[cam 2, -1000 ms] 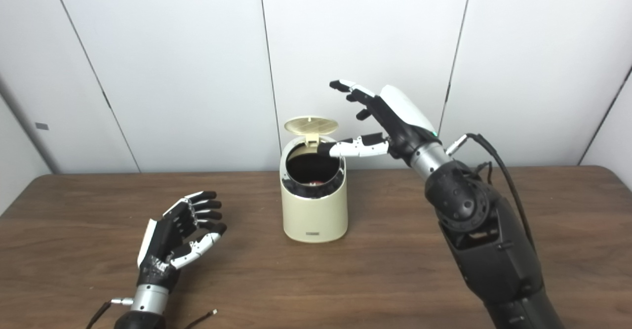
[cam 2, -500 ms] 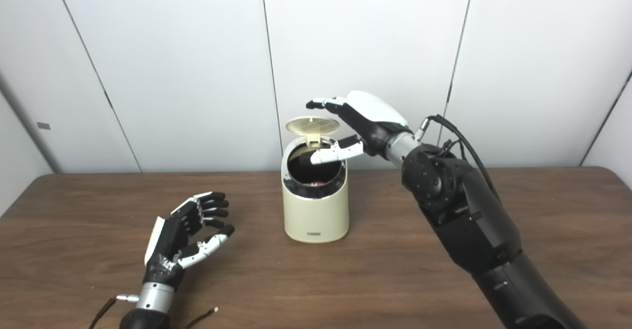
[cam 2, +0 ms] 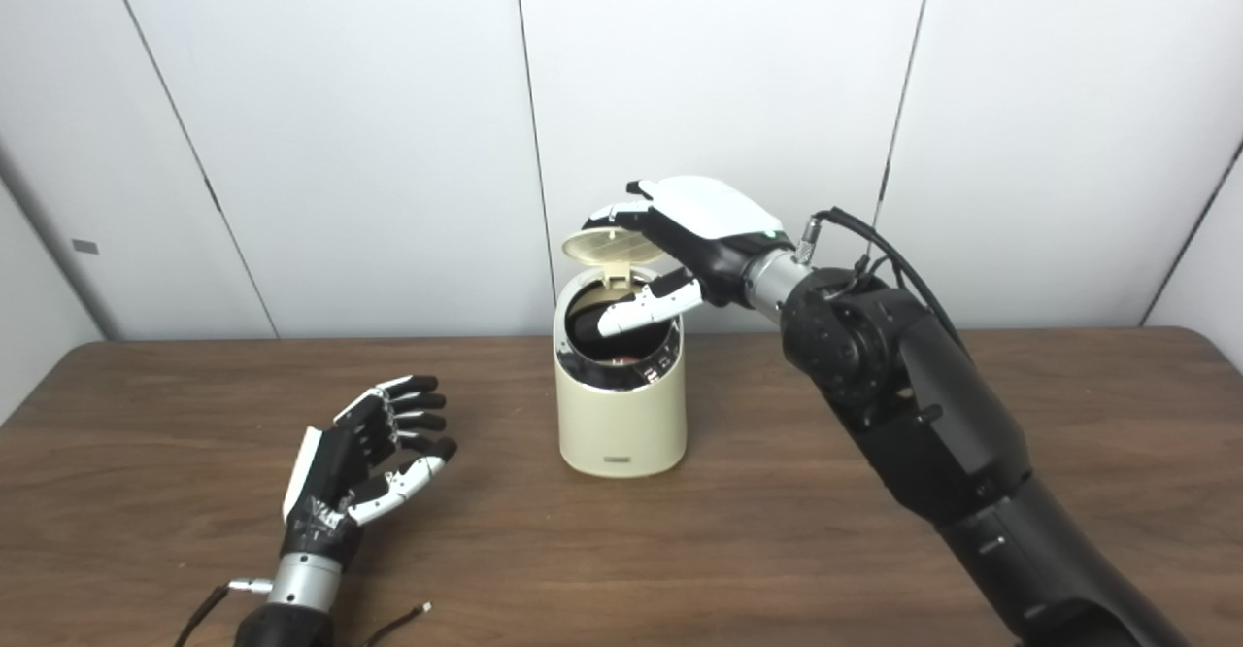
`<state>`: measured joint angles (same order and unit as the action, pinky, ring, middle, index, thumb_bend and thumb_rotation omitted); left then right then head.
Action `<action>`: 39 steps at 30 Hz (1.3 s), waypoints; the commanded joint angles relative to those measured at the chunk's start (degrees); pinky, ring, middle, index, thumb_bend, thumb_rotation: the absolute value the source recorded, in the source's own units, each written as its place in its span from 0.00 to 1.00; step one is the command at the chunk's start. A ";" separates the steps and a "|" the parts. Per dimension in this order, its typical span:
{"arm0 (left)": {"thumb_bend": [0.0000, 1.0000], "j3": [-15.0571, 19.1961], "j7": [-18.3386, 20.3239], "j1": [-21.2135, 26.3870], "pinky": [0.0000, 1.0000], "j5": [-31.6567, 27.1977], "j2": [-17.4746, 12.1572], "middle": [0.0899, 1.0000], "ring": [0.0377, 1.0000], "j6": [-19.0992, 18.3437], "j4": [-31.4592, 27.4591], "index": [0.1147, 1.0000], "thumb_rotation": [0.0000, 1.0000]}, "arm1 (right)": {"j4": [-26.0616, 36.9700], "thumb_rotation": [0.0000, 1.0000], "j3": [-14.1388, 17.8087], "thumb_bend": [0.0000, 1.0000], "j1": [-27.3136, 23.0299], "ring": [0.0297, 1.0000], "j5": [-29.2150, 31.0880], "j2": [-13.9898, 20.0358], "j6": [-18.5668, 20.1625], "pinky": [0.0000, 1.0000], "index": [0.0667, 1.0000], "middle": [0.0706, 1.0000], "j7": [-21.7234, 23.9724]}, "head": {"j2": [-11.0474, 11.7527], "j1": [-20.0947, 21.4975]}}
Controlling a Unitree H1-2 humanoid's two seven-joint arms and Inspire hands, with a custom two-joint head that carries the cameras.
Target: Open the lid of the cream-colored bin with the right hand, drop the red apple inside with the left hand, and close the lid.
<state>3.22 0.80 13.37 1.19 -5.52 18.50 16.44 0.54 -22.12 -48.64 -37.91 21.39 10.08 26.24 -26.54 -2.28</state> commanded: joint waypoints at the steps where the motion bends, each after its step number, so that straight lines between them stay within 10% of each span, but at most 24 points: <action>1: 0.54 -0.89 -0.44 -4.06 0.53 -0.50 2.39 0.66 0.62 -0.41 3.03 0.70 0.00 | 3.08 0.70 1.37 0.79 -1.39 0.99 -0.03 1.36 -1.24 0.89 0.80 0.84 -0.13 | -0.05 -0.07; 39: 0.57 -0.81 -0.43 -4.67 0.53 -0.51 2.61 0.66 0.62 -2.45 -0.25 0.69 0.00 | 12.17 0.66 2.19 0.72 8.24 0.96 -0.83 2.91 -4.74 1.00 0.78 0.79 5.13 | -3.37 -0.64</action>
<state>3.31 0.71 12.40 1.00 -4.82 16.52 14.25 10.53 -21.00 -38.53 -38.70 23.21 6.12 31.45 -29.88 -2.90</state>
